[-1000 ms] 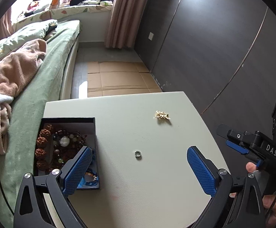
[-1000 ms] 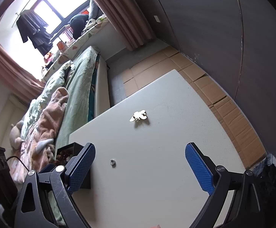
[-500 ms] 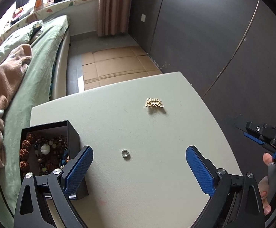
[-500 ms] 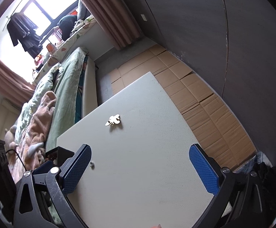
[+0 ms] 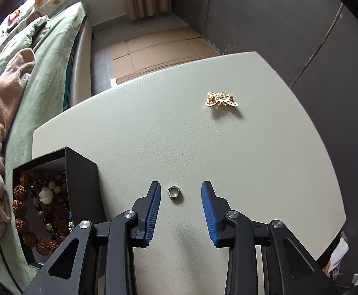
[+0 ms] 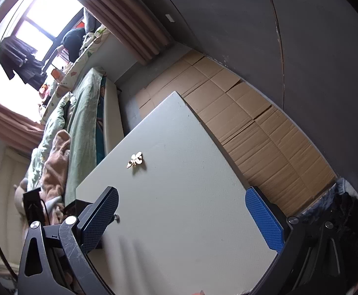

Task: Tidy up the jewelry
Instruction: 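Move the left tool to the small silver ring and grasp it, then drop the silver ring into the box with the left tool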

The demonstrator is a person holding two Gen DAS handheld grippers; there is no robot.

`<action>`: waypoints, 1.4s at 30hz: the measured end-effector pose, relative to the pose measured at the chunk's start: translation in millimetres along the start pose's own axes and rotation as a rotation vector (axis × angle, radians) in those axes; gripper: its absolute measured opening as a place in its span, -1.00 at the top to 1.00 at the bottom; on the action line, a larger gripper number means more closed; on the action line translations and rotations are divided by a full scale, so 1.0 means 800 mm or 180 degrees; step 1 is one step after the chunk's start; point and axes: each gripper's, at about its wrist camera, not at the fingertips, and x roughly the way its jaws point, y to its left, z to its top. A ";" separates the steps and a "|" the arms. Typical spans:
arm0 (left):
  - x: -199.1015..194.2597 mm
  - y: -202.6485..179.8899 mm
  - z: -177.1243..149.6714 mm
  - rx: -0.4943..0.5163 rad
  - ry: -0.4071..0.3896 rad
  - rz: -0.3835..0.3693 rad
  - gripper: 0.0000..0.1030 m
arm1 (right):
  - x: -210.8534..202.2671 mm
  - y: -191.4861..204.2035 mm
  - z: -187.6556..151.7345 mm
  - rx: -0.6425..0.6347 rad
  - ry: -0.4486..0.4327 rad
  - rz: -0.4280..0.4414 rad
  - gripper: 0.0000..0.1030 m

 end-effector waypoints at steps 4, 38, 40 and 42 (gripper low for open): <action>0.012 -0.001 0.000 0.0043 0.0086 0.0067 0.48 | -0.001 -0.002 0.000 0.0032 -0.0001 0.0018 -1.00; -0.074 0.058 -0.010 -0.0308 -0.0645 -0.0443 0.77 | 0.046 0.042 -0.005 -0.0273 0.0158 0.0033 -0.98; -0.090 0.073 -0.020 -0.0413 -0.0776 -0.0520 0.77 | 0.051 0.049 -0.006 -0.0308 0.0145 0.0021 -0.97; -0.101 0.096 -0.029 -0.0554 -0.0888 -0.0567 0.77 | 0.054 0.058 -0.007 -0.0358 0.0123 0.0002 -0.97</action>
